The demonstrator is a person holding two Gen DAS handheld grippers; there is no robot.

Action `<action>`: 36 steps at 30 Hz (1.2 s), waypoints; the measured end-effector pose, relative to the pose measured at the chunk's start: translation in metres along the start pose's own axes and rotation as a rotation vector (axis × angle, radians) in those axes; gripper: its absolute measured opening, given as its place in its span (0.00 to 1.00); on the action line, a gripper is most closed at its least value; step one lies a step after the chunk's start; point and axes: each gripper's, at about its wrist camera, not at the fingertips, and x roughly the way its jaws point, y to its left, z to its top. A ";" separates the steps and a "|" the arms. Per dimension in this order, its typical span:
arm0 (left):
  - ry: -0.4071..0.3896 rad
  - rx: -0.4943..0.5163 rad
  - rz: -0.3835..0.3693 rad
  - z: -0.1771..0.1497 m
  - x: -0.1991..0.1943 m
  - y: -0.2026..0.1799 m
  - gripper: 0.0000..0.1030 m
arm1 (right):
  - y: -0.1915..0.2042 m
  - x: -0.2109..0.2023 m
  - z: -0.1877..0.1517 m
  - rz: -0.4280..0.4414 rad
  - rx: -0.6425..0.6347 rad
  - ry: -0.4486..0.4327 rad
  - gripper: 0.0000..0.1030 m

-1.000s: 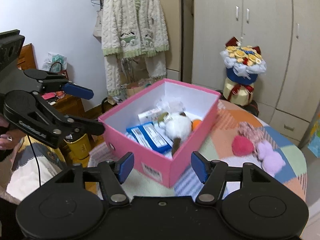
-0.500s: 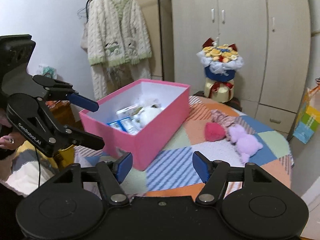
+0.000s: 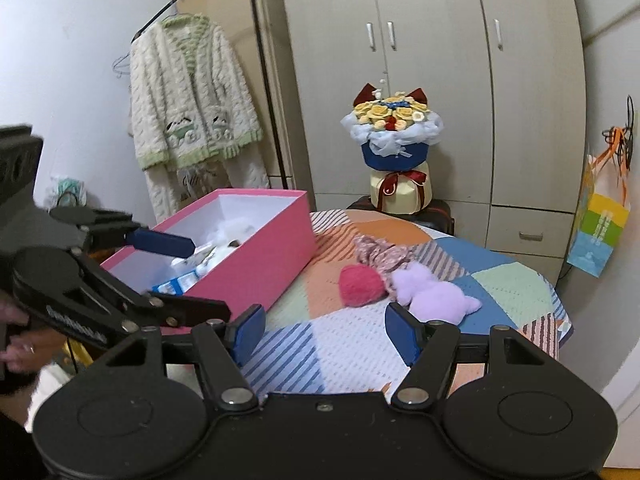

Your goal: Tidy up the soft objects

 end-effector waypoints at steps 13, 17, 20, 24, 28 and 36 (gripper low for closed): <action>-0.044 -0.135 0.111 0.012 0.076 -0.014 0.86 | -0.083 0.060 0.034 0.078 0.162 0.044 0.69; -0.036 -0.225 0.135 0.009 0.107 -0.010 0.79 | -0.095 0.093 0.044 0.106 0.169 0.097 0.69; -0.049 -0.285 0.187 0.007 0.127 -0.004 0.71 | -0.103 0.121 0.051 0.134 0.179 0.145 0.69; -0.071 -0.306 0.256 0.006 0.146 0.000 0.71 | -0.110 0.156 0.057 0.161 0.189 0.204 0.69; -0.052 -0.330 0.266 0.005 0.162 0.005 0.71 | -0.117 0.188 0.060 0.174 0.210 0.250 0.69; 0.032 -0.332 0.314 0.003 0.182 0.010 0.72 | -0.124 0.235 0.057 0.178 0.249 0.306 0.71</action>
